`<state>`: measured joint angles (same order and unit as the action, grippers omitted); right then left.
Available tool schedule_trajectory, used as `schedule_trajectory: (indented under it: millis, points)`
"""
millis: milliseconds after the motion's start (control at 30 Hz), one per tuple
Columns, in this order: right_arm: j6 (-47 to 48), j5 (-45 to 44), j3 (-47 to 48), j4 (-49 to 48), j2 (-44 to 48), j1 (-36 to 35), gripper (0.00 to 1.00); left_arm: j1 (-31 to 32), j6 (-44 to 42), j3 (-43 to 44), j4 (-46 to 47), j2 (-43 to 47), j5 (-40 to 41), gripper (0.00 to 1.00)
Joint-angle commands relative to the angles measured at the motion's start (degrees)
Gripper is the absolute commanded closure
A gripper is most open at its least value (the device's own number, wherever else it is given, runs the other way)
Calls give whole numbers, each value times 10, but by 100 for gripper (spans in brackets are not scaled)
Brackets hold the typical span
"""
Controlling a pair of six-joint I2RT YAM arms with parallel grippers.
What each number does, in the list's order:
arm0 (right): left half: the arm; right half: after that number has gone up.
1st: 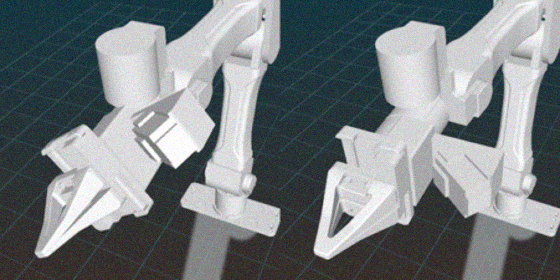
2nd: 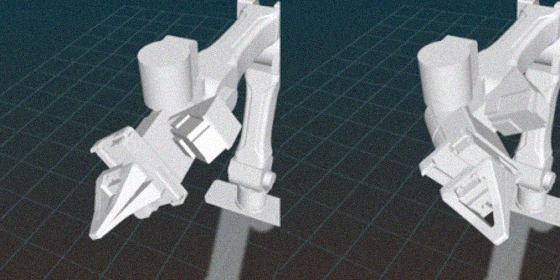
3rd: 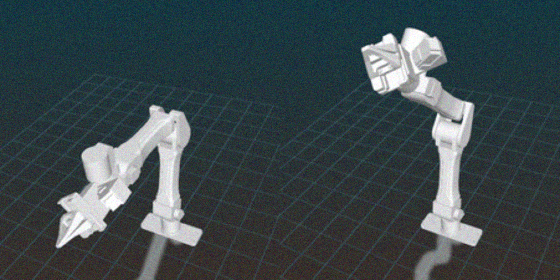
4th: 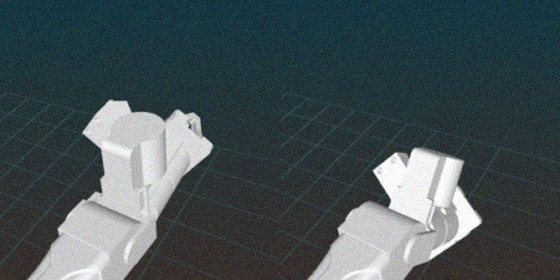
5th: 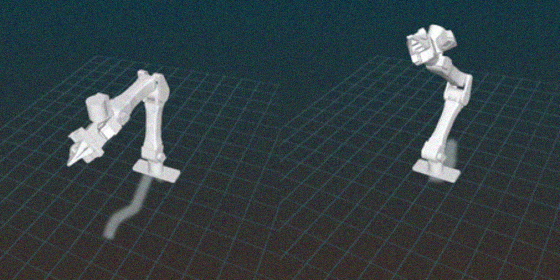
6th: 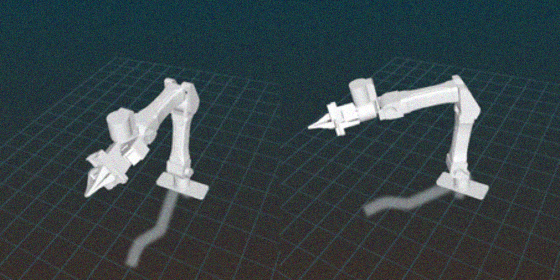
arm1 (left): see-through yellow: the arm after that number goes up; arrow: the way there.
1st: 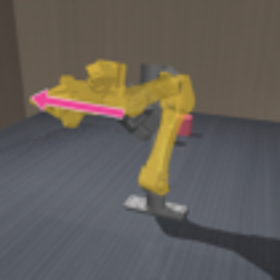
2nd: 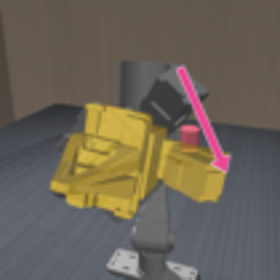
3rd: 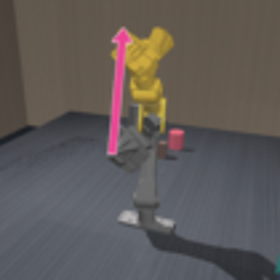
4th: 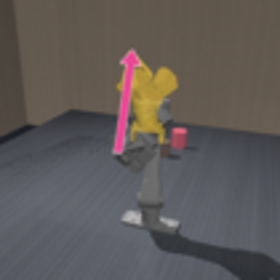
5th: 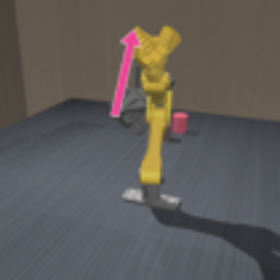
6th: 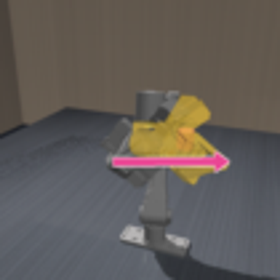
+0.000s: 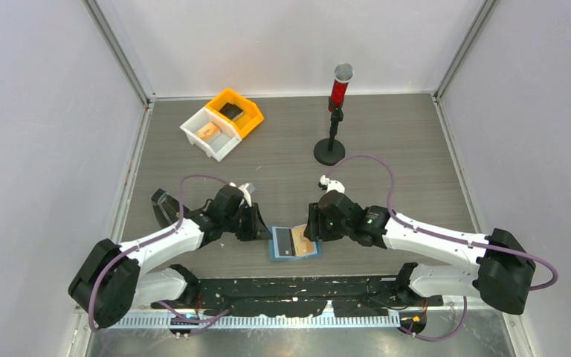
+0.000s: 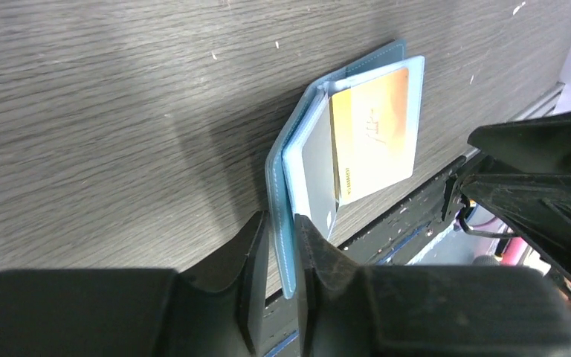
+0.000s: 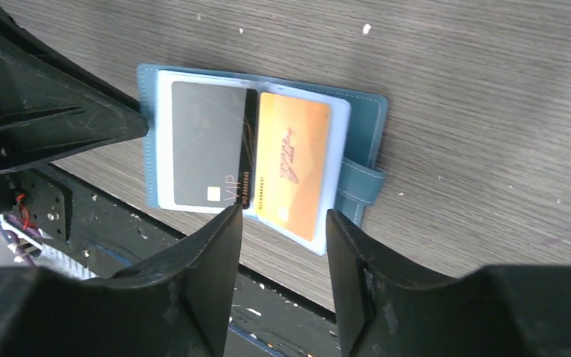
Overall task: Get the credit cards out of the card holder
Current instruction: Remove the credit card from the card holder.
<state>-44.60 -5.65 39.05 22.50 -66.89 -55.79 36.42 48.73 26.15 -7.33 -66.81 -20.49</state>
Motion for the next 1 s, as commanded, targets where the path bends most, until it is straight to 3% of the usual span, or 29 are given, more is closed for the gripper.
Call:
schedule_trajectory:
  millis: [0, 133, 367, 633, 967]
  points:
    - [11, 28, 11, -56, 5, 0, 51, 3, -24, 42, -68, 39, 47, 75]
    - [4, 79, 1, -114, -24, 5, 57, 3, -25, 68, -96, 67, 51, 68]
    - [5, 136, -23, -165, -57, 33, 61, 6, 14, 70, -33, 54, -23, 68]
    - [-5, 142, -80, -212, -71, 57, 64, 28, 72, 40, 110, -31, -67, 69]
    - [-6, 132, -122, -222, -58, 64, 67, 38, 95, 38, 203, -148, -83, 71]
